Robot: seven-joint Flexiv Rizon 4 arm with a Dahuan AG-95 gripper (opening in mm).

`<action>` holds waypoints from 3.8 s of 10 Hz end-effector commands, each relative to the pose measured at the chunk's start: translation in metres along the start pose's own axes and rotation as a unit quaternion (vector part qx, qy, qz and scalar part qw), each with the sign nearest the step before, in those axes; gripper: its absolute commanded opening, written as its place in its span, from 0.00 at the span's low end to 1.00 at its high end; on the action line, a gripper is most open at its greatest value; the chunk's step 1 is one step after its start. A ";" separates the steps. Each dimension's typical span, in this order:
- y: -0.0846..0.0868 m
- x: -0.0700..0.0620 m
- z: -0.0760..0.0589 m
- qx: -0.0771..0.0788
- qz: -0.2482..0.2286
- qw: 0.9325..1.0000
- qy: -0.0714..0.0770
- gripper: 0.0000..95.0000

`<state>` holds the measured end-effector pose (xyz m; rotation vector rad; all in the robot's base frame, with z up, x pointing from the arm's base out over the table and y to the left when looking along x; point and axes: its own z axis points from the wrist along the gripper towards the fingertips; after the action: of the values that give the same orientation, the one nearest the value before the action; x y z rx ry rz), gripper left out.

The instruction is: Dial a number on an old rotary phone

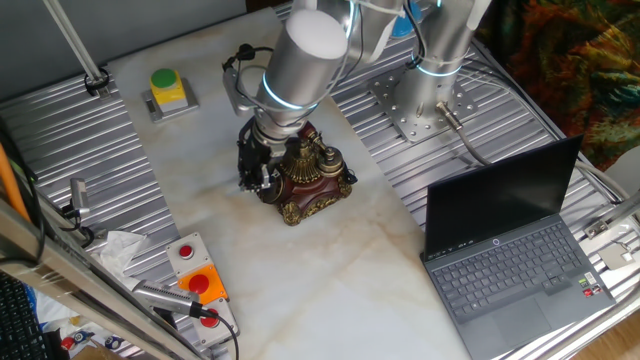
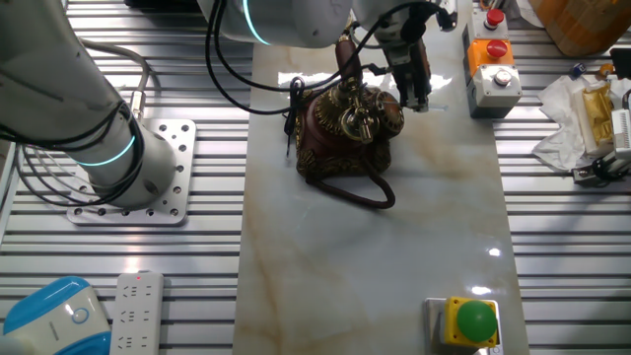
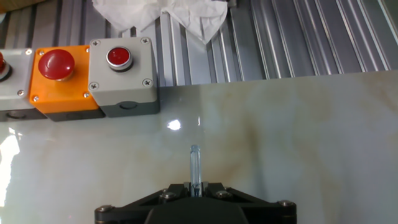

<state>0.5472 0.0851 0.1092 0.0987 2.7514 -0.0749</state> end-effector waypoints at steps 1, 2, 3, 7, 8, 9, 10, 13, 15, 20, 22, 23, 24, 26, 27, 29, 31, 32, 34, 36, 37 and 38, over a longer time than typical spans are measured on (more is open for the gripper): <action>0.000 -0.001 0.000 0.001 -0.001 1.000 -0.006 0.00; 0.000 0.000 0.000 0.001 -0.001 1.000 -0.006 0.00; 0.000 0.000 0.000 0.001 -0.001 1.000 -0.006 0.00; 0.000 -0.002 0.001 0.001 -0.001 1.000 -0.006 0.00; 0.000 -0.002 0.002 0.001 -0.002 1.000 -0.007 0.00; 0.000 -0.001 0.003 0.002 -0.001 1.000 -0.006 0.00; 0.000 -0.001 0.003 0.004 -0.002 1.000 -0.005 0.00; -0.001 -0.001 0.002 -0.001 0.001 1.000 0.002 0.00; -0.001 -0.002 0.006 -0.005 0.009 1.000 0.028 0.00; -0.001 -0.007 0.008 -0.029 0.018 0.998 0.062 0.00; -0.001 -0.007 0.008 -0.044 0.023 0.996 0.072 0.00; -0.001 -0.008 0.008 -0.048 0.022 0.996 0.075 0.00; -0.001 -0.009 0.008 -0.067 0.029 0.994 0.082 0.00; 0.000 -0.010 0.008 -0.065 0.018 0.994 0.090 0.00; 0.000 -0.011 0.006 -0.065 0.013 0.993 0.095 0.00; -0.001 -0.015 -0.001 -0.060 0.003 0.993 0.104 0.00; -0.001 -0.017 -0.006 -0.059 0.001 0.992 0.111 0.00; -0.001 -0.018 -0.007 -0.057 -0.001 0.992 0.116 0.00; -0.001 -0.019 -0.010 -0.055 -0.005 0.990 0.127 0.00; 0.000 -0.020 -0.015 -0.056 -0.011 0.988 0.145 0.00; 0.000 -0.020 -0.016 -0.056 -0.015 0.987 0.147 0.00; 0.000 -0.021 -0.017 -0.057 -0.020 0.986 0.153 0.00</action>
<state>0.5595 0.0857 0.1339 0.0244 3.0519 0.0963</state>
